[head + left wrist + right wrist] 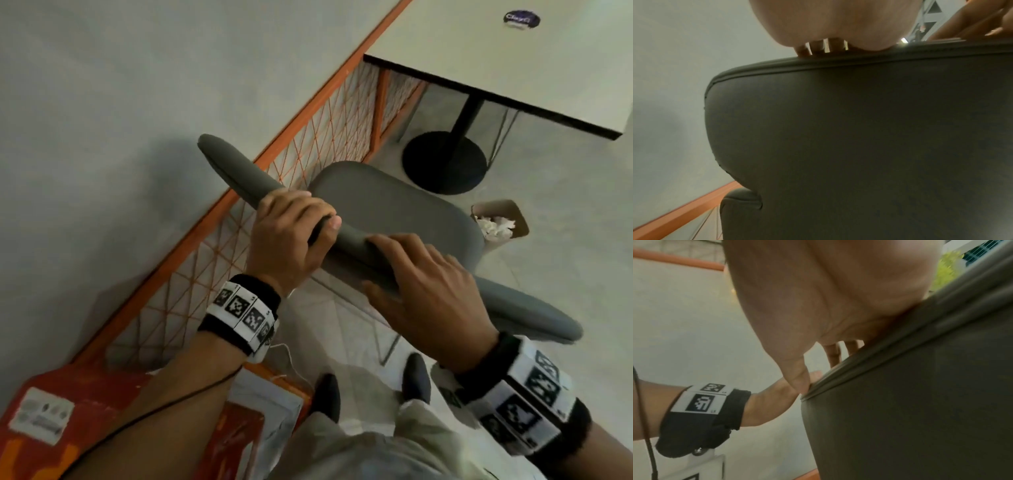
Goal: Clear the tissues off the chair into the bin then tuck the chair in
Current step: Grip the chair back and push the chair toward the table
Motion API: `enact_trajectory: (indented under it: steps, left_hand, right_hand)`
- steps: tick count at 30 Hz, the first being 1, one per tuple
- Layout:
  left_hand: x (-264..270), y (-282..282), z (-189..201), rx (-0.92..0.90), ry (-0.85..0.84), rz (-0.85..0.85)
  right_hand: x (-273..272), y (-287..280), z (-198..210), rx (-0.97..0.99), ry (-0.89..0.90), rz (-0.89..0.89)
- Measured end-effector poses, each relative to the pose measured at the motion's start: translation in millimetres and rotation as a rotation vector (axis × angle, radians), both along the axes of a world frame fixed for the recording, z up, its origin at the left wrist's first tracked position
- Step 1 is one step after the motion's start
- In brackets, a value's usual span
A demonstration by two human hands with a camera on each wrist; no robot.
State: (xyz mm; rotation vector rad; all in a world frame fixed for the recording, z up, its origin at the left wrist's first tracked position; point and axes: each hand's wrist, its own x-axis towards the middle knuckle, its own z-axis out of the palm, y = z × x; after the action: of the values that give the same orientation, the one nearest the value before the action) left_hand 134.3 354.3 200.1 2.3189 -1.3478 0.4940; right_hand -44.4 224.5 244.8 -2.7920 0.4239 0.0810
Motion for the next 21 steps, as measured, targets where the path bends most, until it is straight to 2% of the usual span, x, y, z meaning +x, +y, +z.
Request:
enact_trajectory:
  steps: [8,15,21]
  left_hand:
    - [36,-16,-10,-0.061,-0.070,-0.123]
    - [52,-35,-18,-0.183,-0.145,-0.191]
    - [67,-57,-20,-0.204,-0.166,-0.197]
  right_hand:
    - [29,15,-14,-0.215,-0.048,-0.268]
    - [42,2,-18,-0.211,-0.104,-0.334]
    - [54,-18,-19,-0.205,-0.126,-0.341]
